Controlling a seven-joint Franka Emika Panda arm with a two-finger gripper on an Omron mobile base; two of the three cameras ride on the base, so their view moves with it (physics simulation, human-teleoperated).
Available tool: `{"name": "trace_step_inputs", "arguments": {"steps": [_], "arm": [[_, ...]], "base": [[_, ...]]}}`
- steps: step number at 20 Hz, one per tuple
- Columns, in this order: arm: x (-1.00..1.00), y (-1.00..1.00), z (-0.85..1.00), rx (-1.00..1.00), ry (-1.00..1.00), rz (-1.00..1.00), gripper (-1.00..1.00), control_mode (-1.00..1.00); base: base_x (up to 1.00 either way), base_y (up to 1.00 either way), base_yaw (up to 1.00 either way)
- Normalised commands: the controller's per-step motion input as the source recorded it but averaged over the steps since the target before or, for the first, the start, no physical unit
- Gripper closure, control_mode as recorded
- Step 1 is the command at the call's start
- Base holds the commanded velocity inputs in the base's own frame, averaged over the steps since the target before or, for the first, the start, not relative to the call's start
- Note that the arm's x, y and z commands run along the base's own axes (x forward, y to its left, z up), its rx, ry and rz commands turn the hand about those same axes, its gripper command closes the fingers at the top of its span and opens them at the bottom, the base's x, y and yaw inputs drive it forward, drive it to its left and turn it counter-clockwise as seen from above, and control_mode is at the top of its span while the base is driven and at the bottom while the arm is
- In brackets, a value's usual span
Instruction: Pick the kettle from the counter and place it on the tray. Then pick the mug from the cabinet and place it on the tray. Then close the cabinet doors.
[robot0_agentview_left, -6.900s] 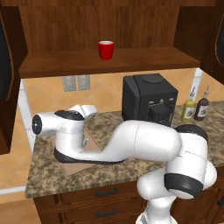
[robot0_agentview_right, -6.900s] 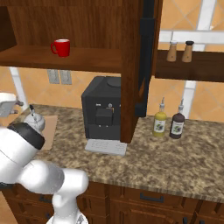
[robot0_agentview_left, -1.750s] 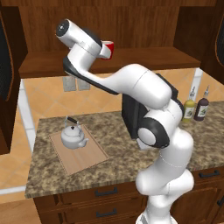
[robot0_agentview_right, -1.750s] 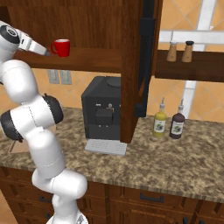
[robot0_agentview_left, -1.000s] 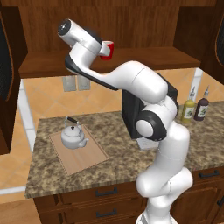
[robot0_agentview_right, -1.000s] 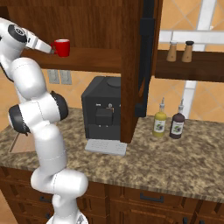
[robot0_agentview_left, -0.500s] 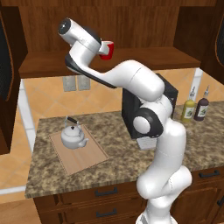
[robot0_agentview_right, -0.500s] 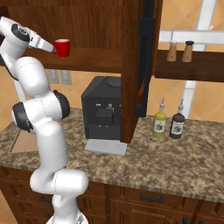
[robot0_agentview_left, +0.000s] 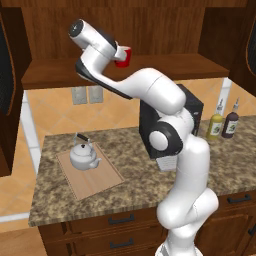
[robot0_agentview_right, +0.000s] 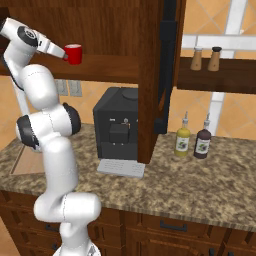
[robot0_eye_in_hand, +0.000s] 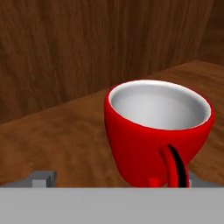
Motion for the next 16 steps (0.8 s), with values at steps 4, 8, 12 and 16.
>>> {"name": "trace_step_inputs", "arguments": {"steps": [4, 8, 12, 16], "arm": [[0.13, -0.16, 0.0, 0.0, 0.0, -0.01, -1.0, -1.0], [0.0, -0.21, 0.0, 0.01, 0.0, -0.04, -1.0, -1.0], [0.0, -0.25, 0.0, 0.03, -0.02, -0.06, 1.0, -1.0], [0.0, -0.27, -0.06, 0.04, -0.08, -0.03, 1.0, -1.0]], "base": [[0.0, 0.0, 0.0], [0.0, 0.0, 0.0], [0.0, 0.0, 0.0], [0.0, 0.0, 0.0]]}}
